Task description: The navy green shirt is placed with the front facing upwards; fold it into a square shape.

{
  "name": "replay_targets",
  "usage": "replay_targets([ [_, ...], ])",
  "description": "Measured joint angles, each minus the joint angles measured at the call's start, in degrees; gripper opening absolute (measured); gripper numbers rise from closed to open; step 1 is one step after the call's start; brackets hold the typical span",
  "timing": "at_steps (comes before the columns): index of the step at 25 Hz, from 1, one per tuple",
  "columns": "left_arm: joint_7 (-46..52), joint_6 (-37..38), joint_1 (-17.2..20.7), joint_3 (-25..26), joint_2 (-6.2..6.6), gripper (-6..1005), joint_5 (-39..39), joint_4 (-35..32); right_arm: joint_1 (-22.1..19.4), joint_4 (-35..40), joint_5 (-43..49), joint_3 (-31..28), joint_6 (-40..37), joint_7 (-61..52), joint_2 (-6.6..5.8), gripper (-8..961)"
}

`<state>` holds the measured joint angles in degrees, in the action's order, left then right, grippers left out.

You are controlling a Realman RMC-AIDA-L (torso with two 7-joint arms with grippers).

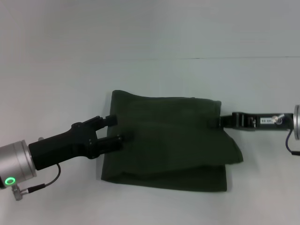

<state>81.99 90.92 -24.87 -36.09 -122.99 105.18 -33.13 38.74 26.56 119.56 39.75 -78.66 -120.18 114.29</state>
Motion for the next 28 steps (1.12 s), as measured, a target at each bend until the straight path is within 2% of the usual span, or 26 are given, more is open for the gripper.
replay_targets([
  [6, 0.08, -0.64, -0.34, 0.57, 0.26, 907, -0.42, 0.00, 0.87, 2.75, -3.70, -0.34, -4.88, 1.74, 0.05, 30],
  [17, 0.11, -0.83, -0.49, 2.75, 0.22, 908, -0.42, -0.01, 1.59, 5.43, -4.06, -0.16, -9.78, 0.89, -0.16, 32],
  [28, 0.85, -0.83, -1.13, 2.80, 0.13, 908, -0.51, -0.01, -0.16, 5.44, -3.43, 0.62, -12.71, 0.00, -0.63, 35],
])
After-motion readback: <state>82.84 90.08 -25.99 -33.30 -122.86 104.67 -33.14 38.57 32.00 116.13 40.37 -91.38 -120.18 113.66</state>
